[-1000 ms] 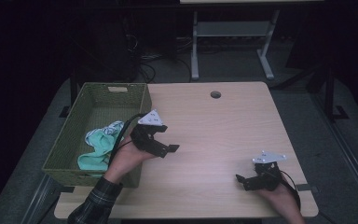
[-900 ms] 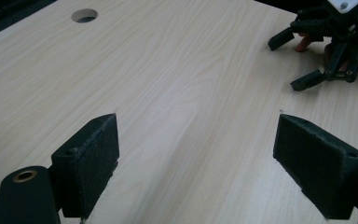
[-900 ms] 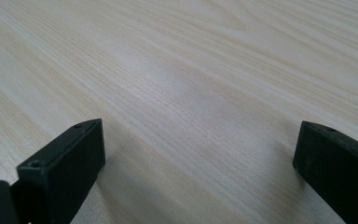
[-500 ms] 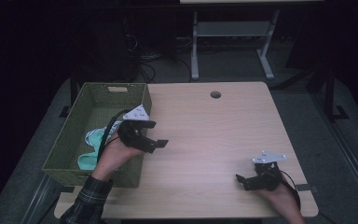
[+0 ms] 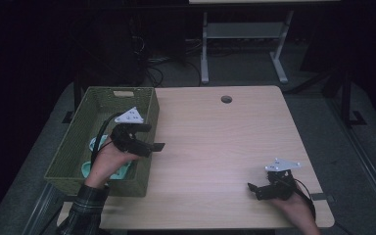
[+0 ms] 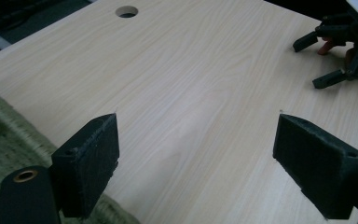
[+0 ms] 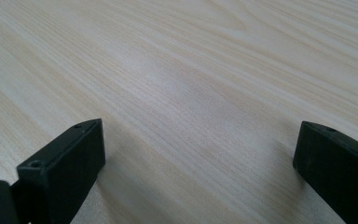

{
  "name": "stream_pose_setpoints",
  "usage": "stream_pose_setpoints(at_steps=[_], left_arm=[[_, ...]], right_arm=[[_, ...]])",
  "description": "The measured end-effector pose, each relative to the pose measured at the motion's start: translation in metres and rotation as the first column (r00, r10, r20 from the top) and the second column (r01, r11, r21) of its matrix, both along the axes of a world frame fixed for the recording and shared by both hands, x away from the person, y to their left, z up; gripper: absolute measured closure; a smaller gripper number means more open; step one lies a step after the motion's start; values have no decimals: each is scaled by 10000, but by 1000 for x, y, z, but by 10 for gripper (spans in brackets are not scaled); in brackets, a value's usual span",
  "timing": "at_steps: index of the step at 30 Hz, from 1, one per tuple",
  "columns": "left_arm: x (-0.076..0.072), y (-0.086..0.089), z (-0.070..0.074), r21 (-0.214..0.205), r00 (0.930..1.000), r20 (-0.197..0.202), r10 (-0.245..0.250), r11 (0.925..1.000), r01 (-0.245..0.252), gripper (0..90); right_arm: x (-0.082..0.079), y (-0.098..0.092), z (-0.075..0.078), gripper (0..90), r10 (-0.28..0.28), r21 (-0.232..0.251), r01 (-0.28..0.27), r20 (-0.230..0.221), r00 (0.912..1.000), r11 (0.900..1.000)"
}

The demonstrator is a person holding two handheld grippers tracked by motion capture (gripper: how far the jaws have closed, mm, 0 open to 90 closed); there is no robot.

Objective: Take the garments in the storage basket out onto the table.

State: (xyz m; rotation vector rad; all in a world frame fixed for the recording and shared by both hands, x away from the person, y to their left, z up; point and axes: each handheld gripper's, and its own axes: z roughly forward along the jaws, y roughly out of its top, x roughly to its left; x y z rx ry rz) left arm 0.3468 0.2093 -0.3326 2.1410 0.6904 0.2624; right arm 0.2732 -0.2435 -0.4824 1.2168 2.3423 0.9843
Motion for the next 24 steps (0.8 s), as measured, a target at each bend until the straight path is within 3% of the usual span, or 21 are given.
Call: stream_pose_setpoints(at_steps=[24], left_arm=[[3,45,4,85,9960,97,888,9960,-889,139]], right_arm=[[0,0,0,17,5,11,-5,-15,10000,10000]])
